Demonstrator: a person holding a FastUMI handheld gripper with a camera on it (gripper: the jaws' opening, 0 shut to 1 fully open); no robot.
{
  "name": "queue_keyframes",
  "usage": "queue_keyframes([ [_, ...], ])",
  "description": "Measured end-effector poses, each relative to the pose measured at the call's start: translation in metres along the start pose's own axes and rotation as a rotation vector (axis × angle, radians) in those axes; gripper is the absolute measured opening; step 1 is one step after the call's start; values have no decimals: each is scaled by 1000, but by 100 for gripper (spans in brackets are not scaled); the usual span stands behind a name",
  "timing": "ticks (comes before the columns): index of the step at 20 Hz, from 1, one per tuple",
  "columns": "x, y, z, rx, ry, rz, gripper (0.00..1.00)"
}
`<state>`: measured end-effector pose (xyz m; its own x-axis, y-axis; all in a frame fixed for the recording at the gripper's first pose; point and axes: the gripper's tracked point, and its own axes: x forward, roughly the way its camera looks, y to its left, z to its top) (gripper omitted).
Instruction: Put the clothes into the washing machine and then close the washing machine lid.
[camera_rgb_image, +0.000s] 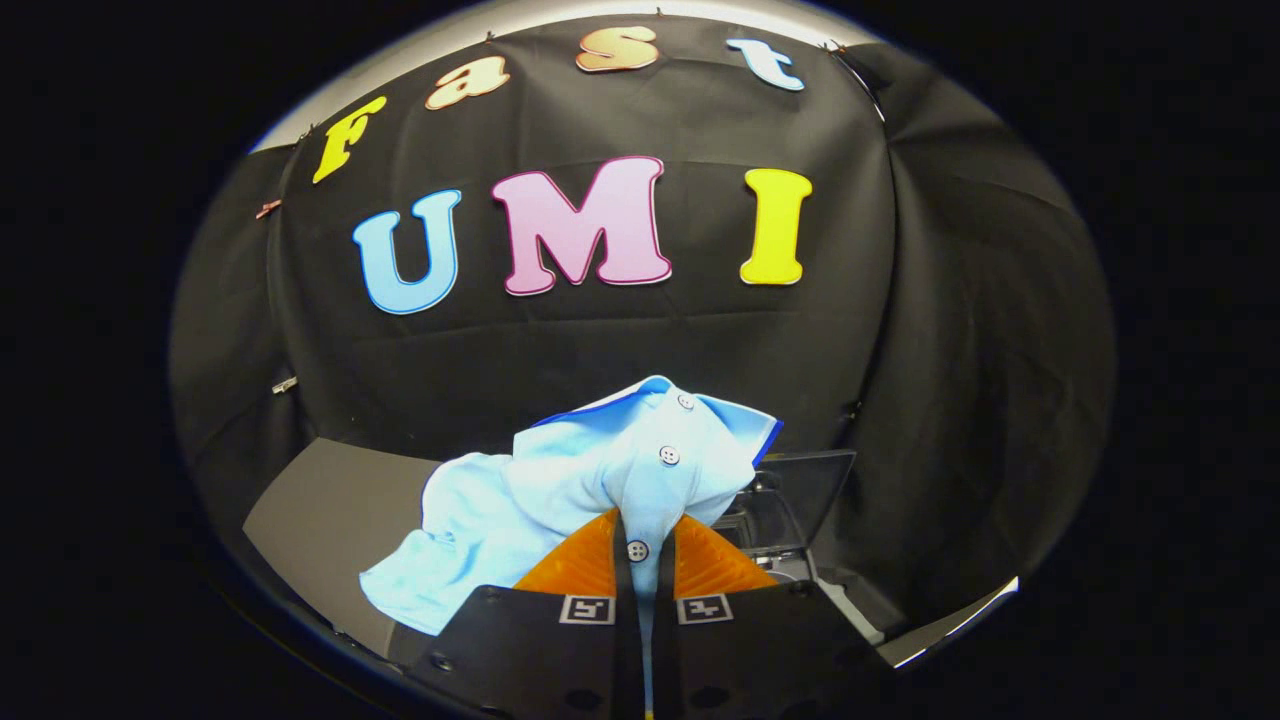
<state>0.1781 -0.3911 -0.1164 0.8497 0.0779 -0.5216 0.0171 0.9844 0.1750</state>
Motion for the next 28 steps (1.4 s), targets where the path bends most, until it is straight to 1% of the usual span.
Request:
queue_keyframes([
  [2, 8, -15, -6, -5, 23, 23, 8],
  [7, 14, -15, -31, -72, 73, 110, 8],
  [11, 19, -17, -40, -67, 101, 151, 8],
  [14, 31, -17, -62, -39, 170, 170, 8],
  [17, 49, -19, -98, -21, 246, 164, 8],
  [22, 79, -24, -150, -82, 330, 129, 8],
  [24, 88, -34, -173, -94, 360, 110, 8],
  [28, 98, -43, -224, -74, 448, 77, 8],
])
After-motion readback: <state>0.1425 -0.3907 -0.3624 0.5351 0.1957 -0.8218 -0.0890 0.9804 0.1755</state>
